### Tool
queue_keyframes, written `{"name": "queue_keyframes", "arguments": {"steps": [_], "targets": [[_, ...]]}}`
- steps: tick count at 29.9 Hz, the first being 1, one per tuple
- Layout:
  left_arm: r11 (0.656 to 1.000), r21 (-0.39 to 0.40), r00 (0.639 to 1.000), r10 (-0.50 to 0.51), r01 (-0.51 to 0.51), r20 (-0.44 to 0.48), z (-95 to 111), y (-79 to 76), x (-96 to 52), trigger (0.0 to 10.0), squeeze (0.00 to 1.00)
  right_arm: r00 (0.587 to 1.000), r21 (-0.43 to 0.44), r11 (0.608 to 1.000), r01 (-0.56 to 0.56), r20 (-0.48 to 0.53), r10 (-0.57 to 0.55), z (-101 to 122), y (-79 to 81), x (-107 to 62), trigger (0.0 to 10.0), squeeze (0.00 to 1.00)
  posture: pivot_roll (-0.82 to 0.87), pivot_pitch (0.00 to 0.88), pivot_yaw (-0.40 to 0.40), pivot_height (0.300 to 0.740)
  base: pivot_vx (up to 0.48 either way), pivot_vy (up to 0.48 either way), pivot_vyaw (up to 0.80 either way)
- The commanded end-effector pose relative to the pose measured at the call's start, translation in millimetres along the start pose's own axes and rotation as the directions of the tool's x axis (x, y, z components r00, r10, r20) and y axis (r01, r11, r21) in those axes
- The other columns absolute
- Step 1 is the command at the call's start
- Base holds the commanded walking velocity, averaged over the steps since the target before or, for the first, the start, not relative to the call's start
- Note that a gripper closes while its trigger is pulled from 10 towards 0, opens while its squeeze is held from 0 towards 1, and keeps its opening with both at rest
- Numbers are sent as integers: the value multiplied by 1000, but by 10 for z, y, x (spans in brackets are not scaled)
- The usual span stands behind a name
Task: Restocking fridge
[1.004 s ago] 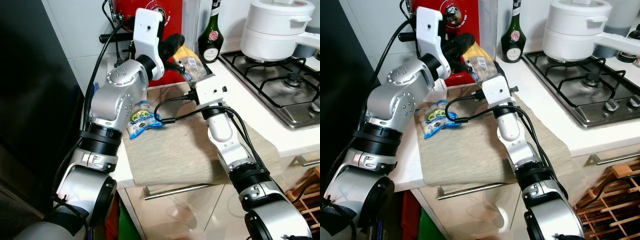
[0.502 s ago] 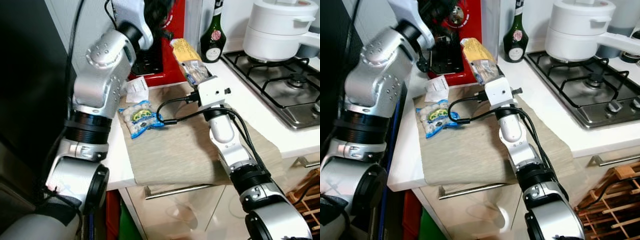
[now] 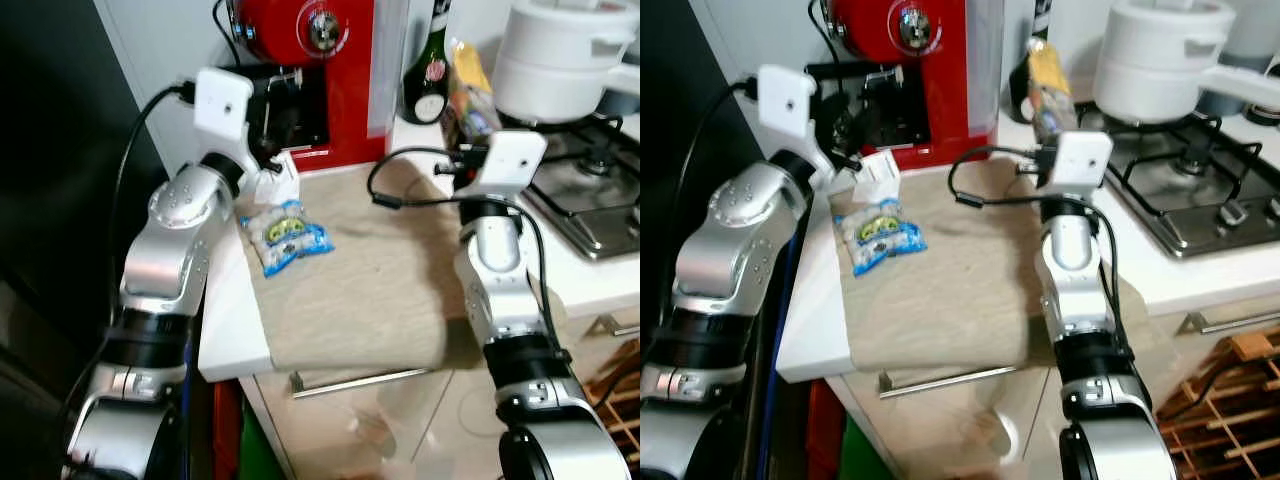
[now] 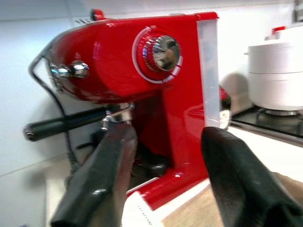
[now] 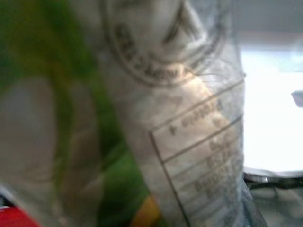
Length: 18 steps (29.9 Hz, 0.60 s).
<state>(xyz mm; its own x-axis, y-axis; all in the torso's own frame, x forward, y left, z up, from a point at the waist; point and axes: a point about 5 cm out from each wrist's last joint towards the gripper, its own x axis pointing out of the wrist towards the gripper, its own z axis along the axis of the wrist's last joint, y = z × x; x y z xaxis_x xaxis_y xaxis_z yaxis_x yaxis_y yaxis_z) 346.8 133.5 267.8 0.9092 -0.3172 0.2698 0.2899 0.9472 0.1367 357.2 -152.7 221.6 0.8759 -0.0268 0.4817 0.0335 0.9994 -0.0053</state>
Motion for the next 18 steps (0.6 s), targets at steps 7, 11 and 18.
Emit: {"name": "queue_keyframes", "arguments": {"steps": [7, 11, 18], "targets": [[971, 113, 974, 217, -209, -66, -341, -21, -430, 10000, 1000, 998, -17, 998, -64, -17, 64, 92, -29, -298, 0, 0, -116, 0, 35, 740, 0, 0, 0], [972, 94, 964, 225, -213, -139, -528, -59, -810, 10000, 1000, 991, -89, 988, -123, -71, 116, -11, -35, -556, 0, 0, -120, 0, 28, 740, 0, 0, 0], [981, 39, 975, 195, -192, -105, -441, -177, -1039, 10000, 1000, 987, -111, 984, -136, -102, 125, 45, -41, -752, 0, 0, -89, 0, 8, 740, 0, 0, 0]]}}
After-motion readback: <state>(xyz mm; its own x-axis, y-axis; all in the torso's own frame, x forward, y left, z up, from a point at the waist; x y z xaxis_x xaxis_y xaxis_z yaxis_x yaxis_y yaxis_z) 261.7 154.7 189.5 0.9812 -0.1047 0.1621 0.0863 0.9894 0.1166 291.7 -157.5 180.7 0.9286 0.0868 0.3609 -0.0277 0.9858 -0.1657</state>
